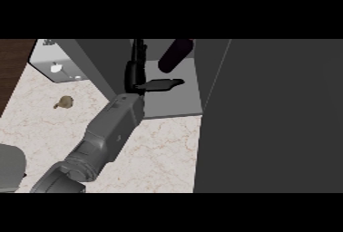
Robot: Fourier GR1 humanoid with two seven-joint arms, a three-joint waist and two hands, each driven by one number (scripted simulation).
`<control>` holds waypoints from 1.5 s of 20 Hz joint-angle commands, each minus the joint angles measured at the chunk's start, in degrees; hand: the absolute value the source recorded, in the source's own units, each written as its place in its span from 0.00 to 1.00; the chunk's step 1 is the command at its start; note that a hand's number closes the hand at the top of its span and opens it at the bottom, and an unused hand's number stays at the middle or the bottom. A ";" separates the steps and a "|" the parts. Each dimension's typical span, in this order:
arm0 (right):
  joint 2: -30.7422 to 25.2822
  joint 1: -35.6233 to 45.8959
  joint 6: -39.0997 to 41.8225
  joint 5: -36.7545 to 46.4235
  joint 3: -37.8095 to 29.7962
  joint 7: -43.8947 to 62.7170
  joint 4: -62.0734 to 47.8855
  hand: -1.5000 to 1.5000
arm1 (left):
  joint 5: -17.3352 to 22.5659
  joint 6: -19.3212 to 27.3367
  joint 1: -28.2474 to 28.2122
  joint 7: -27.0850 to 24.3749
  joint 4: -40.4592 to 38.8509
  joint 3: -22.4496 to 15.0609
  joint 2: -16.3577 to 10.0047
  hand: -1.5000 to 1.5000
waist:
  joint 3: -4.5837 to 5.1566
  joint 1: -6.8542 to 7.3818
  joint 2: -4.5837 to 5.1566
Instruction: Pick up the wine, place it into the cabinet and close the cabinet
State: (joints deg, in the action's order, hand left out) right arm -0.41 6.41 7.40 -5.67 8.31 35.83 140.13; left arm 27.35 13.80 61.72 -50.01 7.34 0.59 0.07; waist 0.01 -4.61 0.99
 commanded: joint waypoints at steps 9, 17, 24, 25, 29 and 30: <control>0.39 -2.72 -1.11 -0.15 1.74 0.05 2.82 0.00 | 8.53 -1.35 -9.42 0.57 6.91 -9.41 -0.06 0.00 | 0.02 1.40 -0.98; 0.16 -0.04 -2.01 2.32 0.82 0.97 1.21 0.00 | 18.10 12.62 -22.77 5.06 31.03 -28.82 -0.07 0.00 | 0.00 3.53 -1.59; -1.56 -1.11 -2.82 0.91 -2.19 3.19 5.28 0.00 | 15.17 23.31 -34.11 5.69 49.62 -39.88 -0.07 0.00 | -0.03 4.79 -1.33; -1.84 -4.90 -0.64 -0.66 -3.25 -1.19 3.25 0.00 | 12.94 23.93 -35.22 7.60 52.70 -38.51 -0.39 0.00 | -0.07 5.01 -1.30; -2.00 -6.85 -0.74 -1.73 -3.26 0.88 7.45 0.00 | 10.15 28.68 -40.52 10.75 64.35 -42.36 -0.98 0.00 | -0.08 4.92 -1.42; -2.42 -4.56 -0.40 -3.36 -5.40 -0.12 5.18 0.00 | 10.03 25.34 -43.46 10.61 66.30 -41.56 -4.42 0.00 | -0.05 4.96 -1.25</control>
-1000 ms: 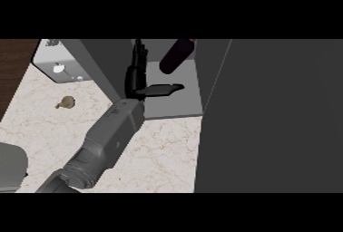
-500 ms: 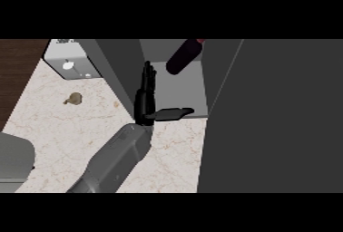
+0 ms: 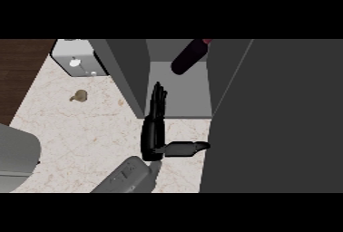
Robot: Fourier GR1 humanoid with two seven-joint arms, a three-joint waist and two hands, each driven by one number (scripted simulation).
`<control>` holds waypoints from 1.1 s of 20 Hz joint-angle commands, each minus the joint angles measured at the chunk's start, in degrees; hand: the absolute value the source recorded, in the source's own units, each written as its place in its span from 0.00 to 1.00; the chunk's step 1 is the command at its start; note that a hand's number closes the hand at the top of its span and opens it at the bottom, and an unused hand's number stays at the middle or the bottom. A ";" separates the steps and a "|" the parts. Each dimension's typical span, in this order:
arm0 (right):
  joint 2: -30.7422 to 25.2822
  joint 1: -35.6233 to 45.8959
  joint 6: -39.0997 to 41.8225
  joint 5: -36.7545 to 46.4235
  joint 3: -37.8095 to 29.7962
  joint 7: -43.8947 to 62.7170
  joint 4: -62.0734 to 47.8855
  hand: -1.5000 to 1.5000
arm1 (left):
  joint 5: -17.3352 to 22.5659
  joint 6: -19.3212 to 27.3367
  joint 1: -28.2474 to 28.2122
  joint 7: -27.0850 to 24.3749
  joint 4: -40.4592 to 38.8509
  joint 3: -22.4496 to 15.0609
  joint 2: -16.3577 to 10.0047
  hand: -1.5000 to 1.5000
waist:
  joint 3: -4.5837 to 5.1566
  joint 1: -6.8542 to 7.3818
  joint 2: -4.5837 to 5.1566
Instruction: Pick up the wine, place it into the cabinet and close the cabinet
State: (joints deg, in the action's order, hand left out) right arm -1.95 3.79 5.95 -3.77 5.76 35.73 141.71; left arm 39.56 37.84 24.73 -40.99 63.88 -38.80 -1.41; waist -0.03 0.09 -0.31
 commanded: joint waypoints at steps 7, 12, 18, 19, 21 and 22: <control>-0.64 2.42 -0.92 -3.29 -2.42 3.13 2.84 0.00 | -8.52 12.59 -13.09 10.61 27.53 -7.02 -6.93 0.00 | 0.01 0.29 0.10; -0.22 -2.51 1.80 -3.28 -0.44 0.33 4.28 0.00 | -11.11 11.63 -21.08 8.47 35.84 -8.67 -8.99 0.00 | 0.01 0.21 0.09; 1.26 -2.33 1.56 -5.52 4.46 5.09 5.48 0.00 | -10.60 5.98 -25.72 11.08 44.50 -8.20 -17.59 0.00 | 0.04 0.16 0.08; 1.23 -2.53 1.76 -4.94 5.11 5.25 4.27 1.00 | -10.72 4.48 -27.83 10.25 46.27 -8.48 -19.57 0.00 | 0.04 0.23 0.11; -1.36 -6.45 6.01 -10.05 3.00 3.76 5.11 1.00 | -11.57 3.83 -28.87 8.96 44.40 -8.40 -19.19 0.00 | 0.00 -0.09 0.18; -1.34 -4.46 5.69 -10.07 2.37 4.43 4.13 1.00 | -10.70 1.84 -30.34 9.45 47.41 -8.12 -21.78 0.00 | 0.01 0.10 0.18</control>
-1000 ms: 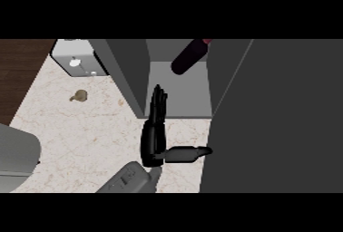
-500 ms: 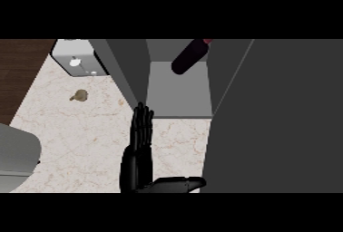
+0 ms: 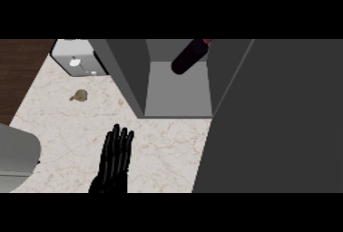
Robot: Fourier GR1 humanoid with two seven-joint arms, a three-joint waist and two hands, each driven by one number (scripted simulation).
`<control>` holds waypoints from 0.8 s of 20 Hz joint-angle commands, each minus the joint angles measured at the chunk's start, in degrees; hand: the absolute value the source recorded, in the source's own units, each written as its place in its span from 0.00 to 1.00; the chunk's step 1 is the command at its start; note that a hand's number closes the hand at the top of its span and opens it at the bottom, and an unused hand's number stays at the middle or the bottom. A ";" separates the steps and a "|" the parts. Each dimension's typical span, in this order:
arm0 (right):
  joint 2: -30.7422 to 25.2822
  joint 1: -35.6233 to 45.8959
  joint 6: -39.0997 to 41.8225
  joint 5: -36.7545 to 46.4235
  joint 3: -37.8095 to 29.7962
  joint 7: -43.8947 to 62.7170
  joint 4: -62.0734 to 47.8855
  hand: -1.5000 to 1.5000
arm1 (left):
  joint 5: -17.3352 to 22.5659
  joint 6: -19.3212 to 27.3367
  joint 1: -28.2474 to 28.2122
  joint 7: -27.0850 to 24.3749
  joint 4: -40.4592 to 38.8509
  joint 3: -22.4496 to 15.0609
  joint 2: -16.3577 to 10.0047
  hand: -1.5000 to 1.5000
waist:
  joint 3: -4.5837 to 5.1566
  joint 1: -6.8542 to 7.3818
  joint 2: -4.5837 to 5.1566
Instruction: Pick up the wine, place it into the cabinet and close the cabinet
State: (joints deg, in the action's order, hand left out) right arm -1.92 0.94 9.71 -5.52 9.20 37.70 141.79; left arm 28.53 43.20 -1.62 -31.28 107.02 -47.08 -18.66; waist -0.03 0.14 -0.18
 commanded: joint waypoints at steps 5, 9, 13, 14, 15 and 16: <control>-3.77 -2.69 6.65 -10.29 -4.40 -1.24 3.27 1.00 | 1.11 -8.29 -3.30 0.15 3.89 4.23 -6.35 0.00 | 0.00 -0.31 0.14; -0.81 -7.20 6.43 -9.60 1.15 -1.51 2.39 1.00 | 6.51 -14.17 -10.93 -0.77 11.10 10.23 -15.64 0.00 | -0.01 0.09 0.03; 1.84 -8.07 3.10 -11.17 8.25 7.07 6.54 1.00 | 6.75 -14.29 -13.84 -2.51 12.14 11.57 -15.47 0.00 | 0.04 0.21 -0.10; 1.87 -8.32 2.65 -9.39 11.26 8.16 7.21 1.00 | 8.21 -16.69 -14.08 -3.59 11.04 14.35 -16.59 0.00 | 0.08 0.15 -0.10; 1.50 -9.41 3.00 -9.96 10.50 8.59 8.19 1.00 | 8.48 -15.67 -13.55 -2.03 11.94 15.09 -16.00 0.00 | 0.04 -0.10 -0.03; 1.90 -11.54 3.40 -9.74 11.69 6.48 6.53 1.00 | 10.37 -18.17 -14.89 -3.33 12.88 17.96 -17.65 0.00 | 0.04 0.02 -0.06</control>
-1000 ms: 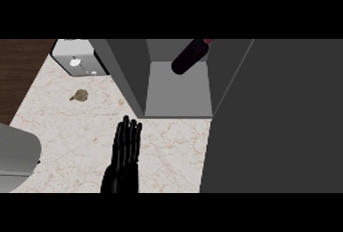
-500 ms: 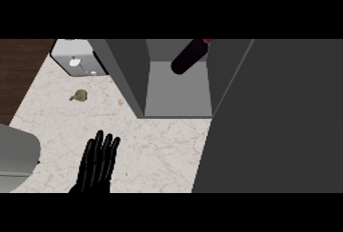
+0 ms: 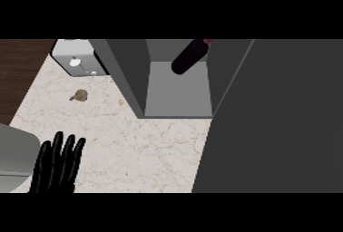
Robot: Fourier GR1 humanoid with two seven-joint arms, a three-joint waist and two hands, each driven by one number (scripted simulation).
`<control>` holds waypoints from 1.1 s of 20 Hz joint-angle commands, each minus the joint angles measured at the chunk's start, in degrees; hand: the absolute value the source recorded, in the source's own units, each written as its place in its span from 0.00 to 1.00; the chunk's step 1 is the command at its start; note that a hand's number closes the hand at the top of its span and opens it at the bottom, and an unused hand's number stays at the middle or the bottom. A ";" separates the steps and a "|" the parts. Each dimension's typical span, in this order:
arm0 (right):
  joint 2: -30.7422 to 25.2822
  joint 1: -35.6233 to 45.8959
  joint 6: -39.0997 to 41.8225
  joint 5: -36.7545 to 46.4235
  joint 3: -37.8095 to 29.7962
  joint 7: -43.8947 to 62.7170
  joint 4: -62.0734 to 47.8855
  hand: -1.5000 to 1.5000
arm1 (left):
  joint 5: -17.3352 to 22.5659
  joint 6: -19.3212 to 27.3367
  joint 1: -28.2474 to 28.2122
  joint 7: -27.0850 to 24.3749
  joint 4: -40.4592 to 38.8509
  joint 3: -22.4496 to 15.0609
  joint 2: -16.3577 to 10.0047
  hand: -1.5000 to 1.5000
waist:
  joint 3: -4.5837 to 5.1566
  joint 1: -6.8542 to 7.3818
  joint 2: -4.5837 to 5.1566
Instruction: Pick up the wine, place it into the cabinet and close the cabinet
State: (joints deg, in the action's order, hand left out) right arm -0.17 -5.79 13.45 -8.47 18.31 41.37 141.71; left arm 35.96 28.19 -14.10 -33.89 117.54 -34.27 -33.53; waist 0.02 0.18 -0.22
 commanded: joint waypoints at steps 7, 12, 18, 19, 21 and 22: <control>0.07 -1.29 2.50 -0.30 14.88 0.49 4.04 1.00 | 8.82 -8.66 -5.92 -0.41 1.26 13.99 -5.45 0.00 | 0.01 0.06 -0.01; 0.17 1.61 -5.08 5.78 27.21 3.17 3.78 1.00 | 11.91 -14.40 -9.51 -1.06 -0.10 20.59 -7.83 0.00 | 0.08 0.27 -0.13; 0.12 3.60 -13.84 12.34 37.85 4.03 2.81 1.00 | 13.17 -19.66 -10.85 -0.27 -2.42 24.95 -9.81 0.00 | 0.17 -0.03 -0.37; 0.09 4.56 -14.98 12.91 37.67 2.42 1.84 1.00 | 14.14 -18.77 -9.10 1.35 -1.84 26.32 -10.16 0.00 | 0.14 -0.19 -0.28; 0.03 7.47 -17.43 12.74 37.63 0.96 -0.20 1.00 | 13.98 -20.03 -8.07 1.54 -3.89 25.85 -9.84 0.00 | 0.20 -0.13 -0.21; 0.00 5.67 -16.97 13.47 39.86 1.14 0.70 1.00 | 14.96 -19.15 -8.94 2.77 -1.99 26.42 -10.32 0.00 | 0.19 -0.21 -0.51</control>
State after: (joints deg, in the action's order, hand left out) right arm -3.82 -3.92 0.33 0.04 43.37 41.45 141.48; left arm 49.72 10.34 -23.04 -32.29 116.15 -9.47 -43.23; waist 0.16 0.11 -0.51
